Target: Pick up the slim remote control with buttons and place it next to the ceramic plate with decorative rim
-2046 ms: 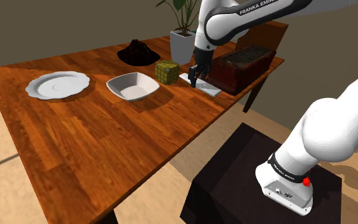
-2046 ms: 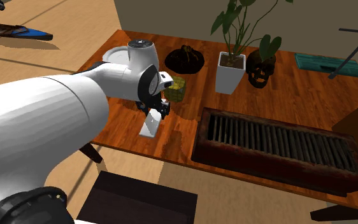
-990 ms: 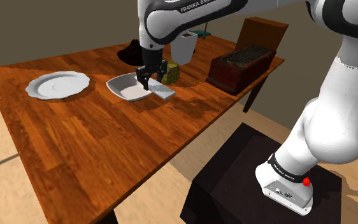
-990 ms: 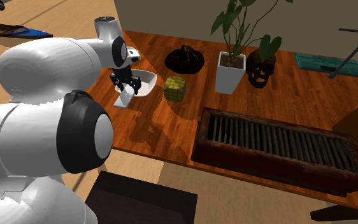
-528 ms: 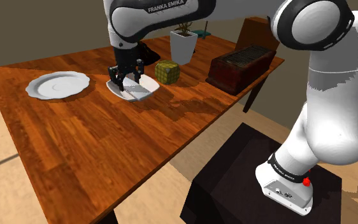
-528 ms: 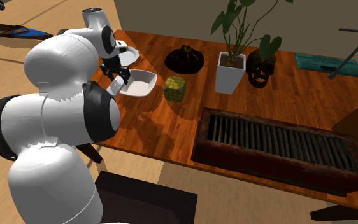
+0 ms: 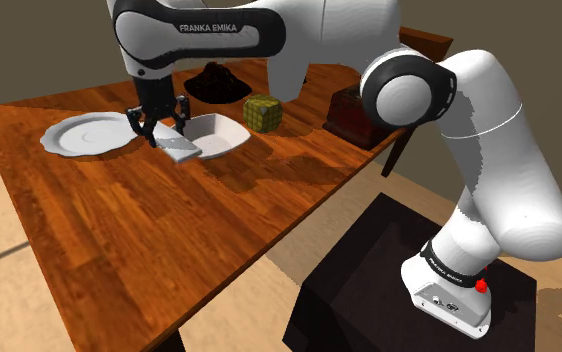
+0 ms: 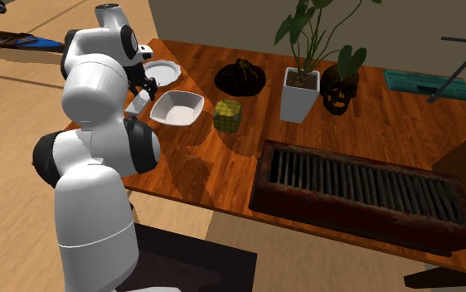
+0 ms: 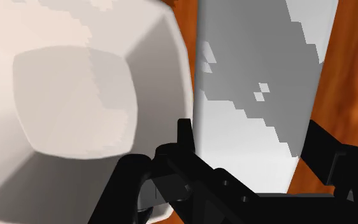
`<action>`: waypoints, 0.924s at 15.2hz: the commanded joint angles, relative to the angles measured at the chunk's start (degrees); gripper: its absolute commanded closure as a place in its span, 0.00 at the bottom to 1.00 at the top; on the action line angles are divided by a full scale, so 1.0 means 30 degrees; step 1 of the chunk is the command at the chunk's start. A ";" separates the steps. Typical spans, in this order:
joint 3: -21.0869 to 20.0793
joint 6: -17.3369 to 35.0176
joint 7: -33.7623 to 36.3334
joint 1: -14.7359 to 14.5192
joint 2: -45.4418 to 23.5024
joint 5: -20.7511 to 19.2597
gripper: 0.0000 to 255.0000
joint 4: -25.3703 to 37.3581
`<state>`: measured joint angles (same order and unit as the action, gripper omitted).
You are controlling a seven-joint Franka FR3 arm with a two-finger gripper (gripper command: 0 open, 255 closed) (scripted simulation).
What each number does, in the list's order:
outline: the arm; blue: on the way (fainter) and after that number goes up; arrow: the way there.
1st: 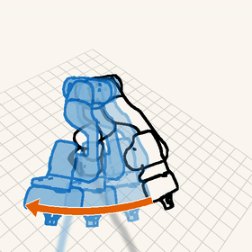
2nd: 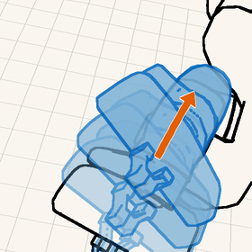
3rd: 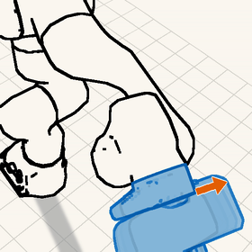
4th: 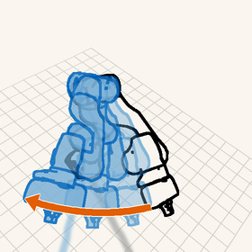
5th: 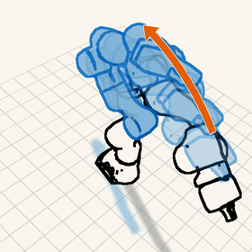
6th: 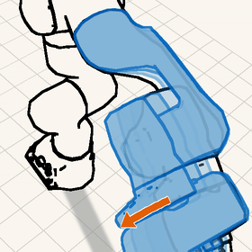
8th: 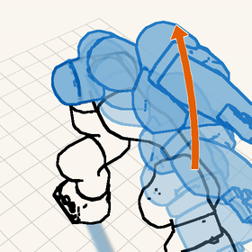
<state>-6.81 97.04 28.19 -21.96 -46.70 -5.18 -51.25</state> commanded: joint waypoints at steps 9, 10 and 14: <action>0.0014 0.2322 0.0197 0.0004 -0.0282 -0.0058 1.00 -0.2026; 0.0017 0.2556 0.0206 0.0014 -0.0314 -0.0064 1.00 -0.2229; 0.0029 0.3187 0.0229 0.0034 -0.0433 -0.0082 1.00 -0.2743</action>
<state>-6.77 106.27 28.86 -21.91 -47.97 -5.39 -59.13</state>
